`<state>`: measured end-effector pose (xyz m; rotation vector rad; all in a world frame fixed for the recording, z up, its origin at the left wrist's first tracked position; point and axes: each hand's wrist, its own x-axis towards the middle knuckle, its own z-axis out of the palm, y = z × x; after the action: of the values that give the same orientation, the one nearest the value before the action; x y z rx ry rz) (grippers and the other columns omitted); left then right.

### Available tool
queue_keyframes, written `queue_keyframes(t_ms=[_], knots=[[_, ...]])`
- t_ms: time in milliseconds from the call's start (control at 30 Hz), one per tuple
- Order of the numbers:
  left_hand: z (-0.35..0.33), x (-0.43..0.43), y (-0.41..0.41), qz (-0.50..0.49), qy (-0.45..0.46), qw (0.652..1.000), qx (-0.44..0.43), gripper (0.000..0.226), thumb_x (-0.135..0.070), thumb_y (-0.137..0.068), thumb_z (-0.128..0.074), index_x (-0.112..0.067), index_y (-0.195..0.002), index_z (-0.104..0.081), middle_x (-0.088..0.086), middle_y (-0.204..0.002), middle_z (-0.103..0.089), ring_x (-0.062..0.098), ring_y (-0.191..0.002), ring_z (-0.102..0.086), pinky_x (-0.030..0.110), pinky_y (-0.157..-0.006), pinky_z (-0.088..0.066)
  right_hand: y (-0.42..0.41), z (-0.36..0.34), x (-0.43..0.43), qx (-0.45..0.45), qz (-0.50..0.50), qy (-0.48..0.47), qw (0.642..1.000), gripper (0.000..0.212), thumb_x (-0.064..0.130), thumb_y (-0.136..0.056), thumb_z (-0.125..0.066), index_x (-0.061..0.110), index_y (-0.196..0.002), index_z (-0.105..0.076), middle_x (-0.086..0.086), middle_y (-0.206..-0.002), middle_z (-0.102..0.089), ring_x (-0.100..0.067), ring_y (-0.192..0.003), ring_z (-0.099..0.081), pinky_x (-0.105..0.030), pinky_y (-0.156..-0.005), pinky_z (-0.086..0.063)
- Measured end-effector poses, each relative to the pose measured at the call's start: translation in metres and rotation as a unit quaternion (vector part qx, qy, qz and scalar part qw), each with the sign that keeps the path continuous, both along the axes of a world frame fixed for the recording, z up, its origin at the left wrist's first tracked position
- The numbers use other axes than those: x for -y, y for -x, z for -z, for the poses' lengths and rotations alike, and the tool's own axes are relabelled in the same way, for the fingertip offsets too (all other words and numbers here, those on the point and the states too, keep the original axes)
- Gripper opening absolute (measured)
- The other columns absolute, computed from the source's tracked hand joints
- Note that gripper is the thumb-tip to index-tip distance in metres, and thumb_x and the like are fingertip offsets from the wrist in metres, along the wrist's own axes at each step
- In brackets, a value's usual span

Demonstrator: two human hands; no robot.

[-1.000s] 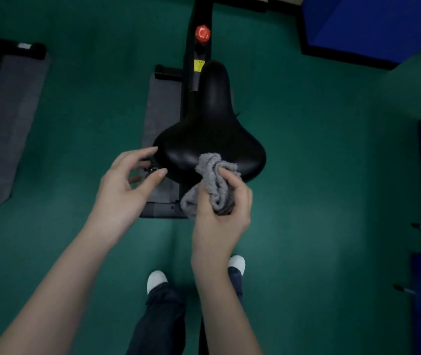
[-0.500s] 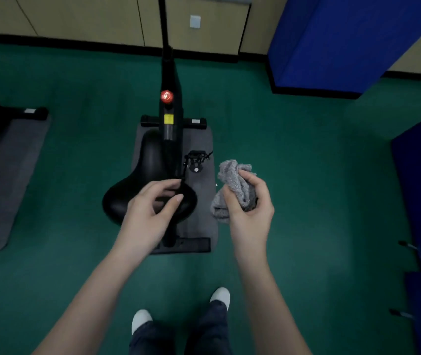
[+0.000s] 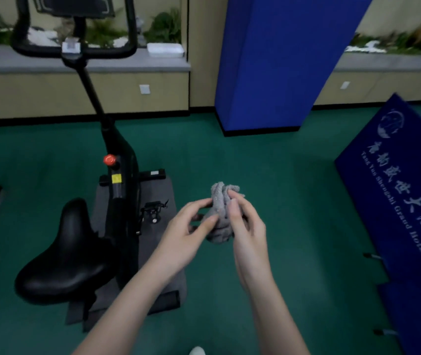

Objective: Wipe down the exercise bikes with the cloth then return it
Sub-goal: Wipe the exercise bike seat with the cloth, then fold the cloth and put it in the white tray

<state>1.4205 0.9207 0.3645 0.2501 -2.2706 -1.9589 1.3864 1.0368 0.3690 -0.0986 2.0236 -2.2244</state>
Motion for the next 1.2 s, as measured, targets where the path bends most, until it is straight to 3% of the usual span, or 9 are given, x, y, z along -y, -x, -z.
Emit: queue_keyframes(t_ms=[100, 167, 300, 433, 567, 700, 833, 1033, 1200], knots=[[-0.005, -0.020, 0.016, 0.031, -0.012, 0.999, -0.007, 0.040, -0.046, -0.082, -0.066, -0.036, -0.119, -0.056, -0.012, -0.125, -0.060, 0.004, -0.119, -0.054, 0.034, -0.107, -0.041, 0.011, -0.005, -0.017, 0.014, 0.003, 0.030, 0.999, 0.031, 0.039, -0.091, -0.055, 0.024, -0.115, -0.068, -0.001, -0.130, -0.060, -0.014, -0.124, -0.054, -0.046, -0.110, -0.039], [-0.007, -0.029, 0.028, 0.045, -0.004, 0.999, -0.019, 0.041, -0.044, -0.075, -0.067, -0.041, -0.115, -0.055, -0.013, -0.122, -0.060, 0.002, -0.117, -0.055, 0.029, -0.104, -0.041, 0.019, -0.006, -0.027, 0.008, 0.014, 0.024, 1.000, 0.022, 0.026, -0.097, -0.055, 0.027, -0.113, -0.069, 0.002, -0.129, -0.060, -0.010, -0.123, -0.055, -0.045, -0.110, -0.039], [-0.008, -0.037, 0.055, 0.064, 0.032, 0.997, -0.032, 0.042, -0.039, -0.075, -0.076, -0.041, -0.112, -0.057, -0.011, -0.117, -0.061, 0.002, -0.112, -0.057, 0.025, -0.099, -0.043, 0.042, -0.009, -0.036, -0.006, 0.039, 0.003, 0.999, 0.030, 0.008, -0.097, -0.052, 0.030, -0.109, -0.069, 0.002, -0.127, -0.061, -0.009, -0.120, -0.056, -0.041, -0.109, -0.040], [-0.004, -0.035, 0.091, 0.076, 0.034, 0.996, -0.043, 0.034, -0.022, -0.081, -0.072, -0.037, -0.109, -0.061, -0.011, -0.113, -0.062, -0.001, -0.108, -0.057, 0.018, -0.096, -0.042, 0.076, -0.009, -0.035, -0.008, 0.058, 0.002, 0.998, 0.033, 0.001, -0.096, -0.051, 0.026, -0.110, -0.068, -0.003, -0.126, -0.062, -0.011, -0.120, -0.057, -0.042, -0.109, -0.041], [0.000, -0.016, 0.137, 0.062, 0.042, 0.996, -0.050, 0.024, -0.018, -0.088, -0.065, -0.021, -0.112, -0.067, -0.008, -0.113, -0.062, -0.003, -0.106, -0.056, 0.011, -0.093, -0.039, 0.125, -0.012, -0.013, -0.018, 0.051, -0.009, 0.998, 0.034, -0.003, -0.094, -0.052, 0.023, -0.108, -0.067, -0.003, -0.124, -0.063, -0.014, -0.119, -0.058, -0.042, -0.108, -0.041], [-0.005, 0.018, 0.186, 0.018, 0.008, 0.998, -0.052, 0.019, -0.016, -0.095, -0.054, -0.028, -0.099, -0.069, -0.010, -0.111, -0.063, -0.006, -0.105, -0.056, 0.007, -0.090, -0.038, 0.177, -0.020, 0.022, -0.029, 0.021, -0.007, 0.999, 0.038, -0.007, -0.092, -0.052, 0.026, -0.104, -0.069, 0.005, -0.118, -0.068, -0.008, -0.115, -0.060, -0.036, -0.106, -0.044], [-0.010, 0.051, 0.232, -0.020, -0.026, 0.998, -0.053, 0.021, -0.018, -0.095, -0.052, -0.029, -0.089, -0.069, -0.011, -0.102, -0.067, -0.005, -0.097, -0.060, 0.010, -0.087, -0.042, 0.223, -0.024, 0.050, -0.038, 0.020, 0.003, 0.999, 0.040, -0.010, -0.092, -0.050, 0.023, -0.107, -0.067, 0.000, -0.119, -0.068, -0.013, -0.116, -0.060, -0.039, -0.107, -0.044], [-0.009, 0.075, 0.280, -0.019, -0.021, 0.999, -0.044, 0.012, -0.025, -0.086, -0.066, -0.037, -0.089, -0.069, -0.010, -0.100, -0.068, -0.001, -0.097, -0.062, 0.011, -0.084, -0.044, 0.276, -0.026, 0.075, -0.043, 0.000, -0.005, 0.999, 0.040, -0.011, -0.090, -0.053, 0.019, -0.114, -0.061, -0.003, -0.123, -0.065, -0.015, -0.119, -0.059, -0.043, -0.110, -0.040], [0.002, 0.091, 0.323, -0.062, 0.021, 0.996, -0.066, 0.034, -0.011, -0.079, -0.075, -0.043, -0.088, -0.066, -0.011, -0.099, -0.068, -0.007, -0.093, -0.060, 0.006, -0.082, -0.041, 0.328, -0.022, 0.091, -0.038, -0.032, -0.015, 0.999, 0.039, -0.011, -0.088, -0.055, 0.015, -0.117, -0.061, -0.007, -0.123, -0.064, -0.019, -0.119, -0.059, -0.045, -0.109, -0.040]])
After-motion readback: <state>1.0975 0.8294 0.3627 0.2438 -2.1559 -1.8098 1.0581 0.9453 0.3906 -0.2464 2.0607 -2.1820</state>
